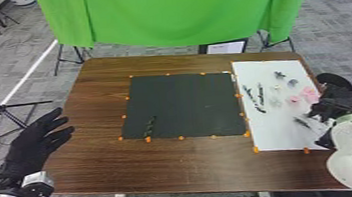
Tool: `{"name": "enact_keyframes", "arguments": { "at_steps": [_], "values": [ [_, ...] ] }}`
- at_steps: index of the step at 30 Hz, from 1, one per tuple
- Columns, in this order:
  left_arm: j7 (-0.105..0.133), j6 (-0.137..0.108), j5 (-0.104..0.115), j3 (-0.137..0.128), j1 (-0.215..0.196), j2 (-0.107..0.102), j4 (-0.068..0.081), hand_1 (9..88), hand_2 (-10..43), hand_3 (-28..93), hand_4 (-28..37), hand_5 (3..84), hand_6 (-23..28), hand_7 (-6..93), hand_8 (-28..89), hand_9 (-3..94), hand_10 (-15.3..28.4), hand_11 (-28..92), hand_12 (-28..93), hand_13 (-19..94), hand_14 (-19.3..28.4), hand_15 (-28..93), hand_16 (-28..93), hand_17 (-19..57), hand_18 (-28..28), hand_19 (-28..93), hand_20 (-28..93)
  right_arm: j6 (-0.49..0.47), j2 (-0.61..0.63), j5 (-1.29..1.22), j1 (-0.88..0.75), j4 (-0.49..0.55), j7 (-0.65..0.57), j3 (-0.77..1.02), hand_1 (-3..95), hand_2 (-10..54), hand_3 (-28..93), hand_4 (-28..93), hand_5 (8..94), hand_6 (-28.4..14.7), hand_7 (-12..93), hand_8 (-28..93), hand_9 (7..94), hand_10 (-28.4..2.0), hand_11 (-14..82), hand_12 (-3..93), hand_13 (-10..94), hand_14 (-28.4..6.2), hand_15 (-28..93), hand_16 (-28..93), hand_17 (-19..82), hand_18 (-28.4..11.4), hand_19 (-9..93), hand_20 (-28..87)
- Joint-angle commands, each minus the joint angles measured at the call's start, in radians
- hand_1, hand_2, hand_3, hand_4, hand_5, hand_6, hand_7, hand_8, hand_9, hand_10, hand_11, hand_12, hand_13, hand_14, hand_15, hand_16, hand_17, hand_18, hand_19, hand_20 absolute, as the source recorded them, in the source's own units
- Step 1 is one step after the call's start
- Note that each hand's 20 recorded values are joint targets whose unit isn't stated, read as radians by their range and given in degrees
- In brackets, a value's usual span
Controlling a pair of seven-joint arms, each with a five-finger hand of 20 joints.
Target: Arrange flowers
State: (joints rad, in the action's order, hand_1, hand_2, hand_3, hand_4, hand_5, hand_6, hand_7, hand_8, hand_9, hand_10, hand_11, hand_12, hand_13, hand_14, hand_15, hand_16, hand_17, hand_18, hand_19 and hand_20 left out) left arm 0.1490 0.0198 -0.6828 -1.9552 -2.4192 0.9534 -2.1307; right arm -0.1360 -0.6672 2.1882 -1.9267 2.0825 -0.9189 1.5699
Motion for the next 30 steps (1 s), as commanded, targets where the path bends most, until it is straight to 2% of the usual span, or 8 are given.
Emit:
{"name": "enact_keyframes", "arguments": {
  "at_steps": [1,9,20,22,23,24,26,30],
  "values": [
    [-0.003,-0.003,0.002,-0.004,-0.017,0.005,-0.003,22.2,-4.6,71,-28.3,30.8,5.0,17.7,-10,26.5,13.1,23,18,20,17.8,45,-4,-9.5,22.4,41,9,-0.164,-0.003,-0.025,-0.019,-0.003,-0.058,0.042,16.7,-9.5,82,-28,66.2,-2.4,48,-12,72.3,-10.8,65.3,56.4,67,-11.8,86,41,24,-21.3,74,43],
    [0.001,-0.004,0.002,0.002,-0.016,0.005,-0.001,22.3,-4.5,71,-28.3,30.9,5.1,17.6,-10,26.5,13.1,23,18,20,17.7,45,-4,-9.4,22.4,41,9,-0.161,-0.011,-0.028,-0.011,-0.051,-0.04,0.007,13.6,-9.5,81,-28,64.2,-3.9,44,-11,68.9,-12.3,63.7,56.3,64,-12.7,85,41,22,-21.8,72,43],
    [-0.003,-0.005,0.004,0.005,-0.01,0.002,0.002,22.3,-4.5,71,-28.3,30.8,5.0,17.8,-10,26.5,13.1,23,18,20,17.7,45,-4,-9.5,22.3,41,9,-0.095,-0.018,-0.037,-0.014,-0.114,0.018,-0.006,24.5,-9.5,85,-28,68.0,-1.3,46,-11,73.8,-10.6,63.5,54.5,68,-11.2,85,39,24,-21.1,73,43],
    [-0.001,-0.005,0.005,0.006,-0.01,0.001,0.002,22.4,-4.5,71,-28.3,30.8,5.0,17.8,-10,26.5,13.1,23,18,20,17.7,45,-4,-9.5,22.4,41,9,-0.057,-0.02,-0.081,-0.023,-0.124,0.039,0.006,29.4,-9.5,82,-28,68.6,-0.3,45,7,74.3,-9.9,63.9,54.2,70,-10.5,84,39,25,-20.7,73,42],
    [-0.002,-0.005,0.005,0.007,-0.009,0.001,0.002,22.4,-4.5,71,-28.3,30.8,5.0,17.8,-10,26.6,13.1,23,18,20,17.7,45,-4,-9.5,22.4,41,9,-0.048,-0.026,-0.101,-0.031,-0.126,0.047,0.017,33.1,-9.5,80,-28,69.6,0.1,45,11,75.6,-9.4,63.8,54.1,71,-10.0,84,40,26,-20.2,73,42],
    [-0.003,-0.003,0.004,0.006,-0.009,0.001,0.003,22.4,-4.5,71,-28.3,30.8,5.1,17.8,-10,26.6,13.1,23,18,20,17.7,45,-4,-9.5,22.4,41,9,-0.029,-0.026,-0.116,-0.042,-0.128,0.067,0.028,40.3,-9.5,78,-28,72.3,1.2,45,14,79.1,-8.2,63.2,53.8,73,-9.1,84,40,27,-19.3,74,42],
    [-0.002,-0.007,0.005,0.006,-0.011,0.001,0.002,22.3,-4.5,71,-28.3,30.8,5.1,17.8,-10,26.6,13.1,23,18,20,17.7,45,-4,-9.5,22.4,41,9,-0.03,-0.03,-0.141,-0.048,-0.122,0.06,0.037,44.1,-9.5,79,-28,74.6,1.7,46,16,81.1,-7.5,63.3,53.7,75,-8.6,84,40,28,-18.9,74,42],
    [-0.003,-0.007,0.005,0.003,-0.015,0.003,0.0,22.4,-4.4,71,-28.3,30.9,5.1,17.7,-10,26.5,13.1,23,18,20,17.7,45,-4,-9.5,22.4,41,9,0.047,-0.031,-0.132,-0.07,-0.108,0.082,0.046,43.9,-9.5,83,-28,74.1,1.0,48,19,81.8,-7.2,64.9,54.5,75,-8.7,84,40,29,-18.7,75,42]
  ]
}}
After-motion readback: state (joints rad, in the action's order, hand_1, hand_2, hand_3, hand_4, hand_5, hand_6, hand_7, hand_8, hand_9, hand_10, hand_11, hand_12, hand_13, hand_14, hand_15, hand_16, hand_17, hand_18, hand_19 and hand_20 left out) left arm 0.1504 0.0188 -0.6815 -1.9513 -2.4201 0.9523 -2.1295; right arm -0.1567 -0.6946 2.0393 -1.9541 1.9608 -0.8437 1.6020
